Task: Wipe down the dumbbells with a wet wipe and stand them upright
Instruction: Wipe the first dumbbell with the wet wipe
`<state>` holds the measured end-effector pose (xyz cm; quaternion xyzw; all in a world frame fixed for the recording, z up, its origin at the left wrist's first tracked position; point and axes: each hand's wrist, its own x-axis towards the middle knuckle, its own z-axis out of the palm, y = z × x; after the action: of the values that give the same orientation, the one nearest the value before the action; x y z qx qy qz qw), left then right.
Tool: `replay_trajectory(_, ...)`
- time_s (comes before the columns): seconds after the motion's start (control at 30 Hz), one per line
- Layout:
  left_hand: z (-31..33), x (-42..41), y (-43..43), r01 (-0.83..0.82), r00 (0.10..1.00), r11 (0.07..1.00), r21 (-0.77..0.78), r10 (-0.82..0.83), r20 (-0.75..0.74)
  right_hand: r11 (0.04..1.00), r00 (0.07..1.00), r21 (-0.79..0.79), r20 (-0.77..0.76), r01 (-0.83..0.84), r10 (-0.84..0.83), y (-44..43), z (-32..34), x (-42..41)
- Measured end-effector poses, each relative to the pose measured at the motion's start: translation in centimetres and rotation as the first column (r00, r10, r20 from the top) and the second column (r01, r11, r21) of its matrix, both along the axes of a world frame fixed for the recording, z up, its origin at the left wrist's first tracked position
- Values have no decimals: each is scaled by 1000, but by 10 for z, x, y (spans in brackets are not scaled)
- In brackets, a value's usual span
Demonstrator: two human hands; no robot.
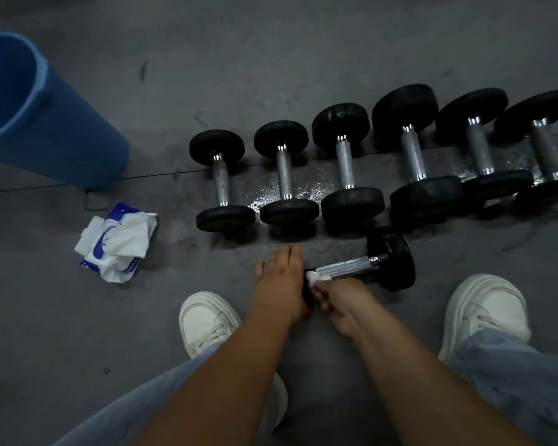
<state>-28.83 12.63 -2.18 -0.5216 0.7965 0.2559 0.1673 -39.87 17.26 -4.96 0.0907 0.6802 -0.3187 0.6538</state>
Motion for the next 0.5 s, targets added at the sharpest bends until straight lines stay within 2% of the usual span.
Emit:
replay_trajectory(0.1,-1,0,4,-14,999,1000,-28,13,-35,999,996,-11,-76,39,-40,-1,-6,11)
replay_trajectory(0.2,0,-1,5,-26,999,999,-27,25,-37,980,979,30,-54,197,-195,-16,-12,19)
replay_trajectory(0.37,3,-1,4,-30,999,999,-10,30,-39,996,997,-44,-20,74,-75,-1,-6,15)
replay_trajectory(0.43,3,-1,4,-26,999,999,-24,25,-39,991,994,-89,-36,102,-106,-1,-8,17)
replay_trajectory(0.5,4,-2,4,-19,999,1000,-15,18,-31,981,980,-30,-31,194,-195,-12,-9,19)
